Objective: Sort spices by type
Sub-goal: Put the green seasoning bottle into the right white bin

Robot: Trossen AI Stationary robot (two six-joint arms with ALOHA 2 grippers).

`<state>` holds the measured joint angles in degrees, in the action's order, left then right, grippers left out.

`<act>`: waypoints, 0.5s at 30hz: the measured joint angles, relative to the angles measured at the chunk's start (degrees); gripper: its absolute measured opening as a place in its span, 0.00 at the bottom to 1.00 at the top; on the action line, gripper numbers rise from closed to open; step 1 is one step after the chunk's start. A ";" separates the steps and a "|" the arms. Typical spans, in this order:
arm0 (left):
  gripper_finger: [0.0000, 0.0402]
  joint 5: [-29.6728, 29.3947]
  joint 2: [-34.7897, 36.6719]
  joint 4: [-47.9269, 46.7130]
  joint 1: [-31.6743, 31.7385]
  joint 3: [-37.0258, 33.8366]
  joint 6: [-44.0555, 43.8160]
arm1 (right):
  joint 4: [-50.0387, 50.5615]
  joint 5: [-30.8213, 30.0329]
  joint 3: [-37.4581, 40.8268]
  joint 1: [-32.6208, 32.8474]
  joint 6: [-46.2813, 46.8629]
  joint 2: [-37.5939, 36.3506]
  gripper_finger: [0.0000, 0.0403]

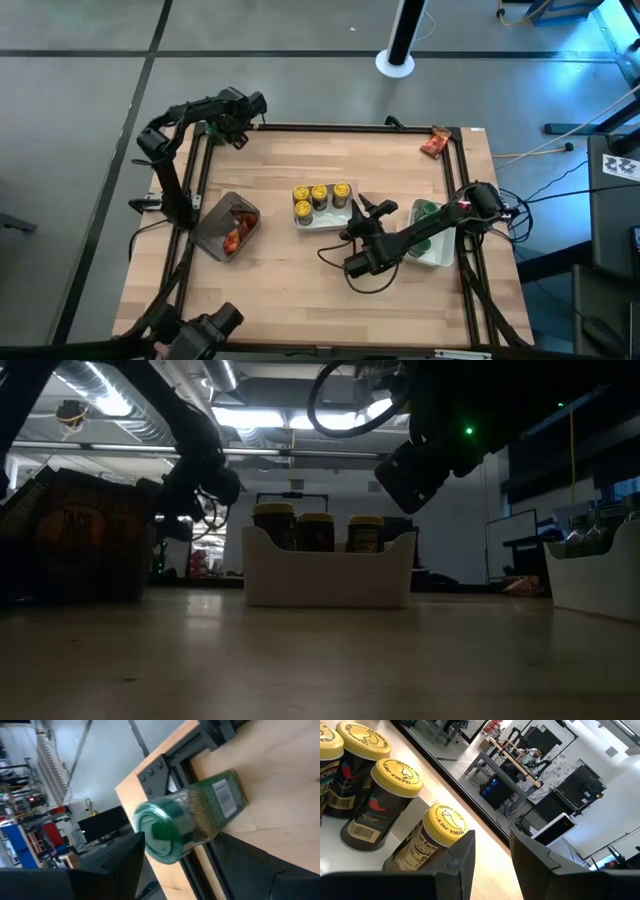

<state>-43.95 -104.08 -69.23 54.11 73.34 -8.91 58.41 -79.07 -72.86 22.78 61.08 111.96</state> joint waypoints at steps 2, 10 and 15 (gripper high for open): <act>0.59 0.97 -0.28 0.00 0.16 0.00 0.11 | -0.02 0.00 0.00 0.01 0.00 0.00 0.30; 0.59 3.83 -0.26 0.11 0.15 0.11 3.54 | -0.04 0.00 0.00 0.01 0.02 0.00 0.30; 0.59 5.54 -0.09 -0.17 -1.49 0.15 5.29 | -0.04 -0.29 0.00 0.01 0.02 0.00 0.30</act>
<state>-38.42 -104.18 -69.40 52.61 73.49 -3.61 58.37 -79.36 -72.86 22.79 61.10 111.96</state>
